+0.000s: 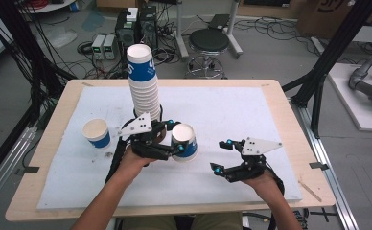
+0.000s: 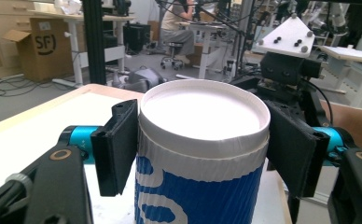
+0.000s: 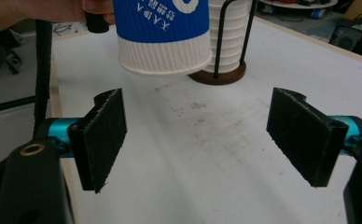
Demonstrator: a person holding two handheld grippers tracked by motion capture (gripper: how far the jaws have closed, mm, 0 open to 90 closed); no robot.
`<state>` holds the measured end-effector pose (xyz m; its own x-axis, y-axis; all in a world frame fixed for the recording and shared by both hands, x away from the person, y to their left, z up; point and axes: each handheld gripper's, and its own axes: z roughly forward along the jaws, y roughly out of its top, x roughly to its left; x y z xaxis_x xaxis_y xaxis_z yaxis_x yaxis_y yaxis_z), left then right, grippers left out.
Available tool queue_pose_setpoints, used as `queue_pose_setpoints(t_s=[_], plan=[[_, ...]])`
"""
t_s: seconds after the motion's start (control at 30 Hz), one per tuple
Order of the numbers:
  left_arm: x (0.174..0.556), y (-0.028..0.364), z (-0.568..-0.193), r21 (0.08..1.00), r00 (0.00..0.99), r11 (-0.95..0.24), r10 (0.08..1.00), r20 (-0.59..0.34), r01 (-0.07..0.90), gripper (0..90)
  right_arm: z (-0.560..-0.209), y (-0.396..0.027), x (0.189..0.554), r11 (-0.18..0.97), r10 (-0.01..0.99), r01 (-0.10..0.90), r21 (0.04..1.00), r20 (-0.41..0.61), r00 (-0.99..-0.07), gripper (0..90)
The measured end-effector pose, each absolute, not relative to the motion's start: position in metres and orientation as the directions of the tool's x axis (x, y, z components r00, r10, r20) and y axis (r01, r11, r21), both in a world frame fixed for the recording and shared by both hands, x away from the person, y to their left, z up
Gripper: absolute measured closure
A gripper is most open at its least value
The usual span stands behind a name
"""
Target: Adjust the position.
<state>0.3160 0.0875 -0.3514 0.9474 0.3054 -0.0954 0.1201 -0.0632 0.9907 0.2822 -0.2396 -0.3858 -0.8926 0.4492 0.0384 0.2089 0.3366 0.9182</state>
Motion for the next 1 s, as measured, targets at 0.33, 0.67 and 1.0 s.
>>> queue_pose_setpoints(t_s=[0.33,0.67,1.0], plan=[[0.314,0.076,-0.354,0.990,0.962,-0.076,0.254,-0.098,0.120,30.0,-0.387,-0.223,0.290,0.345,0.396,0.195,0.918,0.046,-0.917,19.5],[0.311,0.069,-0.356,0.988,0.967,-0.084,0.230,-0.105,0.128,30.3,-0.389,-0.210,0.292,0.343,0.352,0.180,0.922,0.052,-0.935,19.5],[0.311,0.062,-0.359,0.987,0.972,-0.090,0.207,-0.109,0.130,30.3,-0.392,-0.203,0.293,0.347,0.317,0.174,0.922,0.059,-0.947,19.5]])
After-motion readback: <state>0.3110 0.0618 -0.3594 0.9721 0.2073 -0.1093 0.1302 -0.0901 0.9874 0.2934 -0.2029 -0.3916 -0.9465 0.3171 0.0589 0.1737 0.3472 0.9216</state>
